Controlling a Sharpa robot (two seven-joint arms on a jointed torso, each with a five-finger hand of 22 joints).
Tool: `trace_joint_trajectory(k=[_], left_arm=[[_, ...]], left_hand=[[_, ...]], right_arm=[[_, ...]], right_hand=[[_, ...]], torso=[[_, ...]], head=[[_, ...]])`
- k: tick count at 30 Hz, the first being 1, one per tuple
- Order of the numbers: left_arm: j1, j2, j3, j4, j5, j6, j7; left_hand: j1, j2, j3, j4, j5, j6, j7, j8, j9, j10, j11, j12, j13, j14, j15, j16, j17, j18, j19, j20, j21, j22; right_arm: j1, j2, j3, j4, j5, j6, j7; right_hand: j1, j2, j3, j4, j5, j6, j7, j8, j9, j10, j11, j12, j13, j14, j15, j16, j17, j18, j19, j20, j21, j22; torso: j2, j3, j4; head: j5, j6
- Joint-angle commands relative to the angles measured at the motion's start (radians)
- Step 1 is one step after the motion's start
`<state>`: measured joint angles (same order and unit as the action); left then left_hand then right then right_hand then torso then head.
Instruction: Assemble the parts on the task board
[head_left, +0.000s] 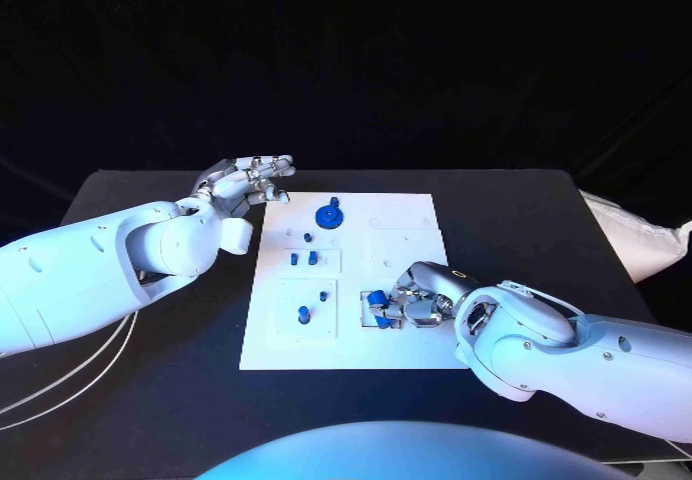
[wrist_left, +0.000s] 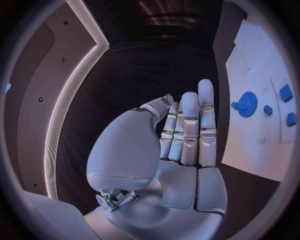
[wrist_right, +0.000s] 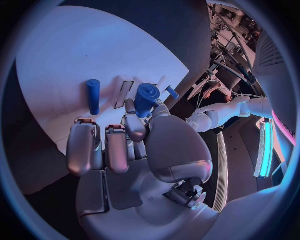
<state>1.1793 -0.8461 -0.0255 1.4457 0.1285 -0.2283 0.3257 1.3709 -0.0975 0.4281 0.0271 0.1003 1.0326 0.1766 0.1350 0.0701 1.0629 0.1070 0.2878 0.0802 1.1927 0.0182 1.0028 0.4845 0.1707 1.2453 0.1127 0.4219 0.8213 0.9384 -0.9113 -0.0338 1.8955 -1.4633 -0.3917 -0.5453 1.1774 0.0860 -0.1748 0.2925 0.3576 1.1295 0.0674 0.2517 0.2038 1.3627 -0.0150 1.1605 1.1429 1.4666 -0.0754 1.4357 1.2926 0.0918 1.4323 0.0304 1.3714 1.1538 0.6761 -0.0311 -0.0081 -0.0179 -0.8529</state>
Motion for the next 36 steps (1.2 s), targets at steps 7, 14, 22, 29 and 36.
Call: trace_joint_trajectory(k=[7,14,22,29,36], left_arm=[[0.000,0.003,0.001,0.000,-0.004,0.022,0.002],[0.000,0.004,0.001,0.000,-0.004,0.023,0.001],[0.000,0.004,0.001,-0.001,-0.004,0.025,0.000],[0.000,0.004,0.000,-0.001,-0.004,0.026,-0.001],[-0.001,0.004,0.000,-0.001,-0.004,0.026,-0.001]], left_hand=[[0.006,0.002,-0.002,-0.007,-0.003,-0.006,0.002,0.007,-0.001,-0.006,-0.001,0.004,0.000,-0.008,0.001,0.007,-0.002,0.010,0.008,0.002,-0.004,-0.001],[0.006,0.002,-0.002,-0.007,-0.003,-0.006,0.002,0.007,-0.001,-0.006,-0.001,0.004,0.000,-0.008,0.001,0.007,-0.002,0.010,0.008,0.002,-0.004,-0.001],[0.006,0.002,-0.002,-0.007,-0.003,-0.006,0.002,0.007,-0.001,-0.006,-0.001,0.004,0.000,-0.008,0.001,0.007,-0.002,0.010,0.008,0.002,-0.004,-0.001],[0.006,0.002,-0.002,-0.007,-0.003,-0.006,0.002,0.007,-0.001,-0.006,-0.001,0.004,0.000,-0.008,0.001,0.007,-0.002,0.010,0.008,0.002,-0.004,-0.001],[0.006,0.002,-0.002,-0.007,-0.003,-0.006,0.002,0.007,-0.001,-0.006,-0.001,0.004,0.000,-0.008,0.001,0.007,-0.002,0.010,0.008,0.002,-0.004,-0.001]], right_arm=[[-0.001,0.009,-0.001,-0.013,-0.031,-0.032,-0.007],[-0.001,0.010,-0.001,-0.010,-0.040,-0.032,0.003],[-0.001,0.008,-0.001,0.000,-0.047,-0.006,0.035],[-0.001,0.011,-0.001,-0.003,-0.065,0.023,0.038],[-0.001,0.015,-0.001,-0.011,-0.100,0.015,0.011]], right_hand=[[-0.156,-0.042,-0.107,0.000,-0.249,-0.002,-0.006,0.002,0.023,-0.009,0.002,-0.042,-0.017,0.056,-0.006,-0.006,-0.015,-0.012,-0.002,-0.003,0.002,-0.003],[-0.189,-0.074,-0.102,0.001,-0.277,-0.008,-0.004,0.001,0.032,-0.016,0.003,-0.061,-0.025,0.055,-0.005,-0.010,-0.019,-0.012,-0.003,-0.001,0.001,-0.003],[-0.002,-0.074,-0.042,-0.067,-0.201,-0.012,-0.004,0.003,0.050,-0.009,0.003,-0.064,-0.011,0.056,-0.005,-0.009,-0.015,-0.013,-0.002,-0.002,0.004,0.005],[0.164,-0.048,0.011,-0.162,-0.237,-0.012,-0.007,0.005,0.060,-0.005,-0.002,-0.064,0.001,0.058,-0.009,-0.006,-0.008,-0.014,0.000,-0.004,0.007,0.013],[0.221,-0.031,0.041,-0.203,-0.258,-0.010,-0.010,0.004,0.064,-0.002,-0.004,-0.064,0.008,0.058,-0.010,-0.004,-0.003,-0.016,0.001,-0.006,0.009,0.019]], torso=[[0.000,0.0008,-0.0015],[0.000,0.0014,-0.0022],[0.001,0.0013,-0.0021],[0.000,0.0006,-0.0012],[0.000,0.0005,-0.0013]], head=[[0.002,-0.001],[0.003,0.000],[0.002,0.000],[0.000,-0.002],[-0.003,-0.004]])
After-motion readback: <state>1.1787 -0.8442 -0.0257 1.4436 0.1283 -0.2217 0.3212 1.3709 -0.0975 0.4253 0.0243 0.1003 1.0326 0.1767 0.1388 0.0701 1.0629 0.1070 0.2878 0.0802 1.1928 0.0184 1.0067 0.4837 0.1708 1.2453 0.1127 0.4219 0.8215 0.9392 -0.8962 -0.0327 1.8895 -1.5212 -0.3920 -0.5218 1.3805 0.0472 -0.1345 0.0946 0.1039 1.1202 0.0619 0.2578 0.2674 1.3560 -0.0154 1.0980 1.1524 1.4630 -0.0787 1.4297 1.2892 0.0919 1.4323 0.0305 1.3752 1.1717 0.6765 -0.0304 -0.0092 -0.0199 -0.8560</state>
